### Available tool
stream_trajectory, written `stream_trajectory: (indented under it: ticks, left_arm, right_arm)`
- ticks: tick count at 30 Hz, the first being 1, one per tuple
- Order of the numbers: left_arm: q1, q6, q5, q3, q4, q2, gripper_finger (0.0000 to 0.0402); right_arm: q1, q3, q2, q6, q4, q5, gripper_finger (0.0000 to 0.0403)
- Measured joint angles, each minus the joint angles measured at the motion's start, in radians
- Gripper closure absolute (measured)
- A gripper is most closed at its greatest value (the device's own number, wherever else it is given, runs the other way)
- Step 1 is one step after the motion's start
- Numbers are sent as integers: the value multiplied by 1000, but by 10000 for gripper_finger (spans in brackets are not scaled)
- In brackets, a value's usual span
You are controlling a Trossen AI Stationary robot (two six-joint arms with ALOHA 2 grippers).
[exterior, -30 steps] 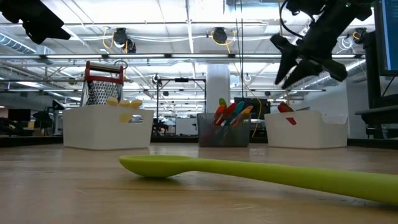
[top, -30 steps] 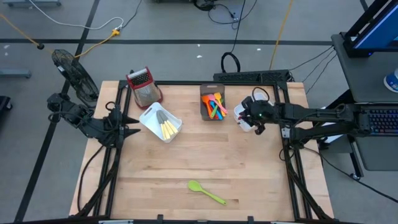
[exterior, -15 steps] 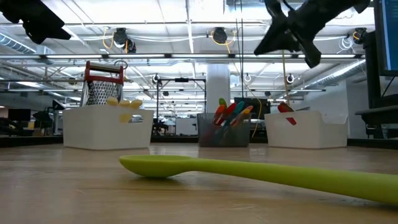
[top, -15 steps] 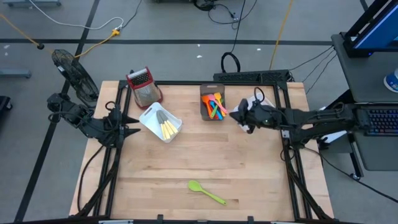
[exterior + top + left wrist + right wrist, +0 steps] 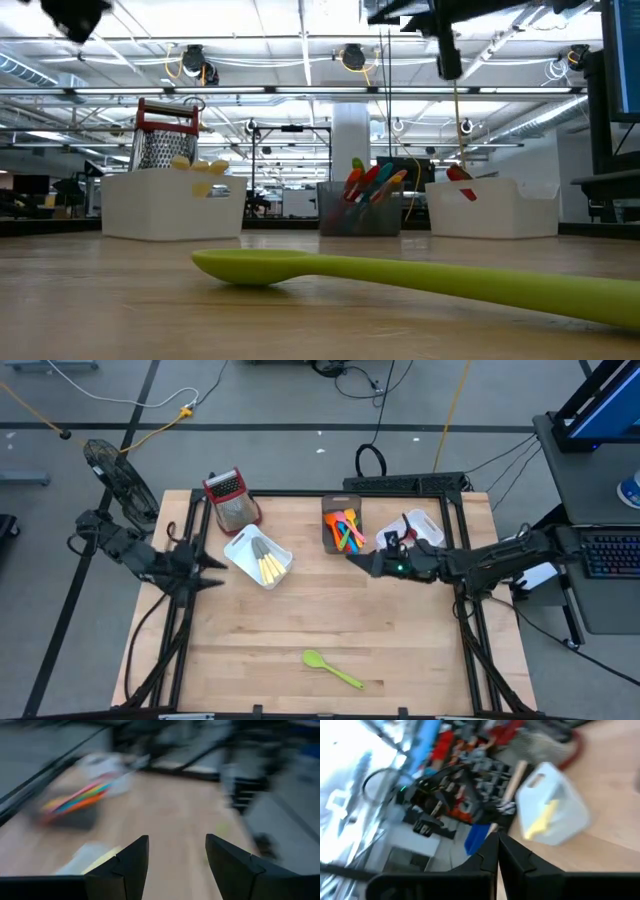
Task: Pick & Place Kitchen Items
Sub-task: Put the green serving spoon into the right white bin
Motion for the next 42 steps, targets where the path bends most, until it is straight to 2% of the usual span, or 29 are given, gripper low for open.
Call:
stream_trajectory:
  ticks: [4,7,10,12,15,18,22,28,31,39,42]
  left_arm:
    - [0,192,232,-22,192,0,201]
    - [-1,233,341,-68,291,0,201]
    - [0,204,344,-133,363,-1,201]
    - [0,197,341,-176,420,-1,201]
    - [0,186,350,-219,474,-3,201]
    - [0,187,363,-228,471,-3,201]
    - [2,227,363,-228,460,-23,201]
    - [46,248,362,-228,385,-112,201]
    - [75,242,362,-228,340,-161,201]
    - [120,227,370,-280,359,-224,201]
    - [126,201,379,-303,372,-225,201]
  right_arm:
    - [27,0,50,-83,127,-52,397]
    - [25,0,81,-85,173,-172,397]
    - [13,0,118,-121,240,-349,397]
    - [13,0,145,-167,312,-419,397]
    - [39,0,176,-350,416,-452,397]
    - [72,17,187,-507,421,-467,397]
    - [110,78,188,-602,294,-396,397]
    - [188,257,199,-771,-121,-238,397]
    - [212,345,239,-816,-266,-191,397]
    - [254,521,414,-763,-460,-189,381]
    - [271,557,467,-755,-509,-221,366]
